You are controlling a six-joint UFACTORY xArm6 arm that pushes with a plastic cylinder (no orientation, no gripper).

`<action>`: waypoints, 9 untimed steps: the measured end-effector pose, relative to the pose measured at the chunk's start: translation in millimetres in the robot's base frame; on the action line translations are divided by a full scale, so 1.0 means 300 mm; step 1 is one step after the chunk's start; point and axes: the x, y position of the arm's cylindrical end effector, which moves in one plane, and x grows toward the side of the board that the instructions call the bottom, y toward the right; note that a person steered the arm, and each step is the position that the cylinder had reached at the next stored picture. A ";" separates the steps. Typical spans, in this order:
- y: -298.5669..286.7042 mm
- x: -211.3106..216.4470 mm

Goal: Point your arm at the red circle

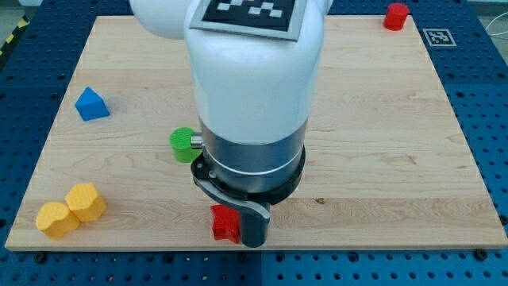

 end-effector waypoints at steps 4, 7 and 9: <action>0.381 -0.238; 0.431 -0.951; 0.535 -1.423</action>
